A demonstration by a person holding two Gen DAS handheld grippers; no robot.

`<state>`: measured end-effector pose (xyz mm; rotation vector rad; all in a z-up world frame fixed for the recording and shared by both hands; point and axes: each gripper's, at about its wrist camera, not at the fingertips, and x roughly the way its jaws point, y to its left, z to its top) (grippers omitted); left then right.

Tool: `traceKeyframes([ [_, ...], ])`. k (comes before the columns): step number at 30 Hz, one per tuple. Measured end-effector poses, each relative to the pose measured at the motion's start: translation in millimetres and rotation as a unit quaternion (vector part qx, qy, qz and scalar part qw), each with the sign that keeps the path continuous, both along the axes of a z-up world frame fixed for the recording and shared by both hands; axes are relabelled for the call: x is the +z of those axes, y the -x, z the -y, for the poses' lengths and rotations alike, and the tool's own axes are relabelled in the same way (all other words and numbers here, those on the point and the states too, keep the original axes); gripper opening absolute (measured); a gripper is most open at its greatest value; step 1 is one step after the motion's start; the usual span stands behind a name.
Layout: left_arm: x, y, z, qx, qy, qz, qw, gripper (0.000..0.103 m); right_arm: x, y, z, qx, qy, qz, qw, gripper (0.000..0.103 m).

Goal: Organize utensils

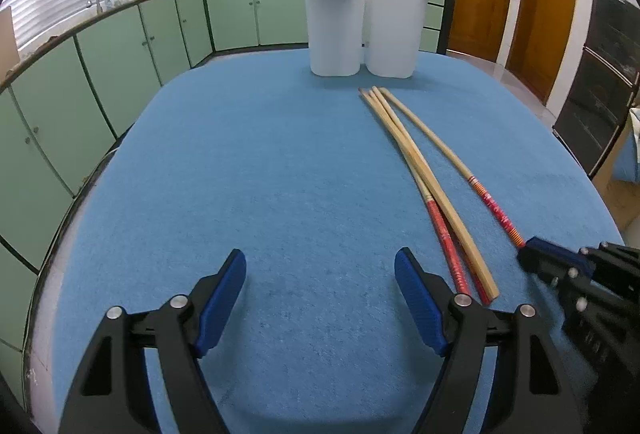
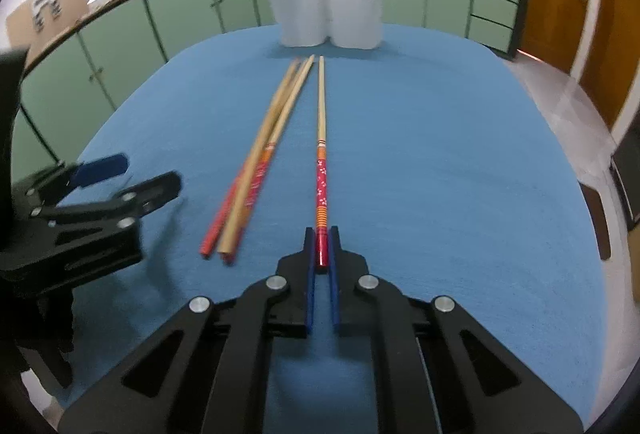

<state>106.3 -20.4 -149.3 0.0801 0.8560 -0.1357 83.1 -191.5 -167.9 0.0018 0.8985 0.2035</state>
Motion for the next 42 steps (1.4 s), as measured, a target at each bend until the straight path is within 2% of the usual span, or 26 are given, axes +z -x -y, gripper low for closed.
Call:
traceKeyframes([
  [6,2.1,6.0,8.5,-0.018,0.013,-0.003,0.9997,0.075,0.0,-1.2,23.9,-0.039,0.007,0.005,0.999,0.005],
  [13,0.9,13.8,24.7,-0.046,0.025,-0.01,0.9986,0.075,-2.6,-0.4,27.9,-0.044,0.007,0.004,0.999,0.005],
  [22,-8.4,9.6,38.2,-0.052,0.004,-0.022,0.9984,0.078,-2.7,-0.9,30.0,-0.043,0.003,0.003,0.999,0.005],
  [25,-9.0,6.8,34.3,-0.023,-0.015,-0.022,0.9994,0.076,-2.6,-0.7,29.5,-0.043,0.001,0.003,0.999,0.006],
  [28,-7.2,4.2,24.7,-0.004,-0.012,-0.022,0.9997,0.073,-2.5,0.4,30.6,-0.036,-0.008,0.003,0.999,0.012],
  [32,-6.2,2.0,18.8,0.008,-0.01,-0.019,0.9997,0.071,-0.3,4.2,29.0,-0.021,-0.01,0.008,1.0,0.035],
  [35,-5.8,1.0,21.6,0.007,-0.015,-0.018,0.9997,0.071,0.4,6.7,29.0,-0.016,-0.006,0.009,1.0,0.035],
  [42,-6.3,0.5,22.5,0.006,-0.015,-0.019,0.9997,0.071,-0.7,6.3,36.8,-0.022,-0.01,0.004,1.0,0.028],
])
